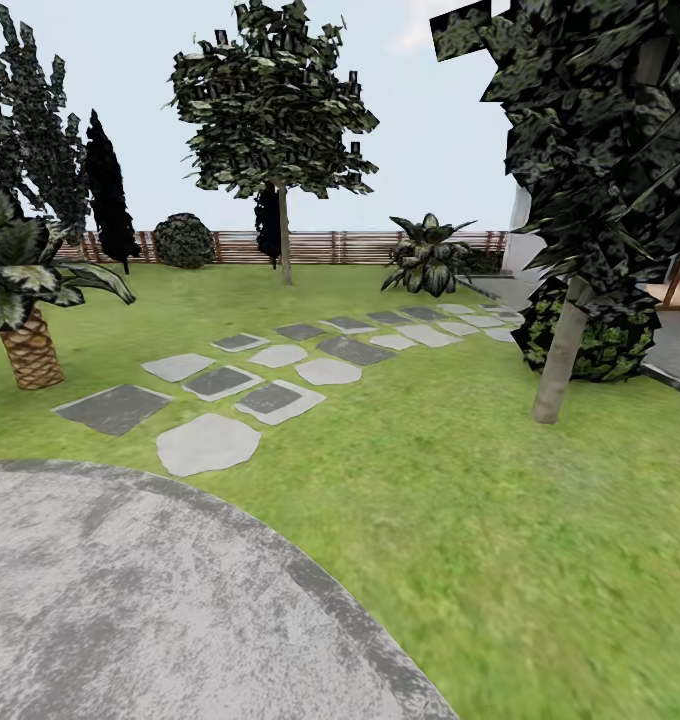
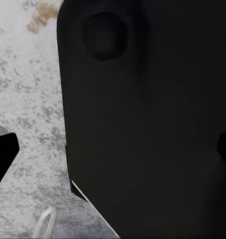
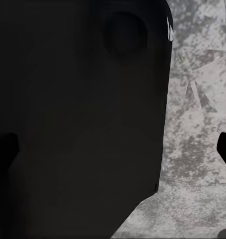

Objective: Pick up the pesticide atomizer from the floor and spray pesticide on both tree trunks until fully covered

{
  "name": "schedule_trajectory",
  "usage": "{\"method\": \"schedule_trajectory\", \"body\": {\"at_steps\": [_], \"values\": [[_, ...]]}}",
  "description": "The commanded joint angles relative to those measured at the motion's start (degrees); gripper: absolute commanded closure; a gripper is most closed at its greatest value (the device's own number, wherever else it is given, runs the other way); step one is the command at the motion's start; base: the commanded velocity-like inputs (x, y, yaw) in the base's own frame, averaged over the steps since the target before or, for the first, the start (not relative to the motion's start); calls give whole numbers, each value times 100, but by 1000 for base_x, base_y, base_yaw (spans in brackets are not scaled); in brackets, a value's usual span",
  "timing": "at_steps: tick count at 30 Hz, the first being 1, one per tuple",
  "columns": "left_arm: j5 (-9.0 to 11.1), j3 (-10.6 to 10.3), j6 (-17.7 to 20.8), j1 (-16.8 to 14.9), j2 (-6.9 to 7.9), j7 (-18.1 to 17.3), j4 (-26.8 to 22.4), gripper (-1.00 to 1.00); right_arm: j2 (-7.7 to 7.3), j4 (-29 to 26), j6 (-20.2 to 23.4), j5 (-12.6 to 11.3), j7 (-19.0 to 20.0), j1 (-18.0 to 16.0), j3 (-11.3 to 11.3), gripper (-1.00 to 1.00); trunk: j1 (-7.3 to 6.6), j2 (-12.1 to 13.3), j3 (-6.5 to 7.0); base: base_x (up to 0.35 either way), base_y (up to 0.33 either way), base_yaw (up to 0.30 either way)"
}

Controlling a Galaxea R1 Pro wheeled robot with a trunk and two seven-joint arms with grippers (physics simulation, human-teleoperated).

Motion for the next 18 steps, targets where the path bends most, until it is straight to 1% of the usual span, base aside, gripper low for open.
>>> {"method": "schedule_trajectory", "body": {"at_steps": [1,4,6,9,10,14,18], "values": [[20,11,9,8,-10,-19,-33,-100,33,-33,33,-3,33,-34,5,-100,0,-1,-3,0,0,0],[11,6,9,8,-10,-25,-49,-100,126,-106,37,-1,48,-56,-2,-100,0,-1,-3,0,0,0],[-5,5,8,8,-16,-32,-53,-100,136,-111,30,2,50,-57,0,-100,0,-1,-3,0,0,0],[11,27,-37,11,-17,-36,-64,-100,230,-191,21,10,52,-127,0,-100,0,-1,-3,0,0,0],[17,27,-70,11,-16,-36,-66,-100,237,-205,20,13,52,-138,-1,-100,0,-1,-3,0,0,0],[32,26,-198,14,-17,-35,-75,-100,235,-225,-88,16,39,-156,-10,-100,0,-1,-3,0,0,0],[24,20,-326,-9,-13,-35,-205,-100,106,-228,-216,14,29,-159,-21,-100,0,-1,-3,0,0,0]]}}
